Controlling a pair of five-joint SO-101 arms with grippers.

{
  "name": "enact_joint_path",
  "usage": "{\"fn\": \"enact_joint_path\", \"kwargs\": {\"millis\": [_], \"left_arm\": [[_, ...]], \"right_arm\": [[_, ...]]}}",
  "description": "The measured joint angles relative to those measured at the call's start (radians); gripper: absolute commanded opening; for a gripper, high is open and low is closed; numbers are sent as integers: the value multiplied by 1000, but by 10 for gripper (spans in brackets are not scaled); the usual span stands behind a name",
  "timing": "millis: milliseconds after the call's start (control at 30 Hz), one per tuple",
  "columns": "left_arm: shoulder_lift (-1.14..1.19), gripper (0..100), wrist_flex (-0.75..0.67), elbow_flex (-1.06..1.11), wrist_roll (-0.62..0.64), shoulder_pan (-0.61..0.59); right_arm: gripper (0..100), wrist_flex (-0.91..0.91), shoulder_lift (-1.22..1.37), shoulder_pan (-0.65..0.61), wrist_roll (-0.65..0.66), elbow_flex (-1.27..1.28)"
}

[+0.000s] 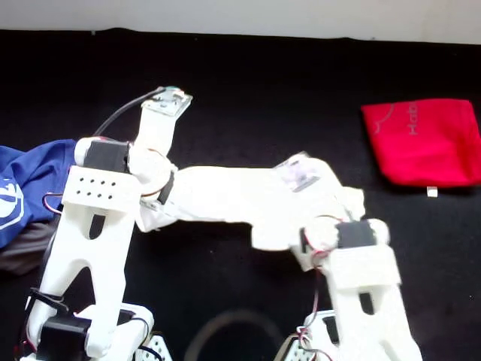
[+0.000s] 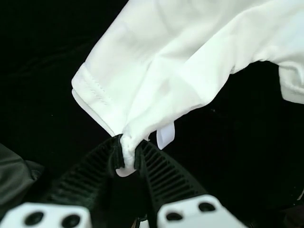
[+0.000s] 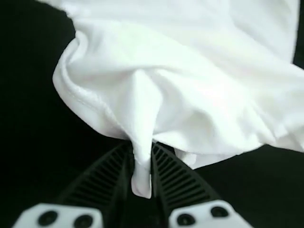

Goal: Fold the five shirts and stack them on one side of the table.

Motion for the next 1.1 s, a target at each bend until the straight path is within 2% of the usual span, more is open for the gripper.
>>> {"fn": "enact_joint_path", "kwargs": {"millis": [133,333,667,933,1100], "left_arm": [[0,8,8,0,0,0],[0,8,106,-152,15,0],[0,8,261,-526,34,3],[-71,8,319,-764,34,5],[-195,8,319,-816,34,5]], "right_arm": [[6,35,-124,127,9,-144],[6,-52,-83,279,11,-367],[6,-63,213,307,11,-858],[6,48,245,310,11,-1218],[6,61,244,310,11,-1389]]}}
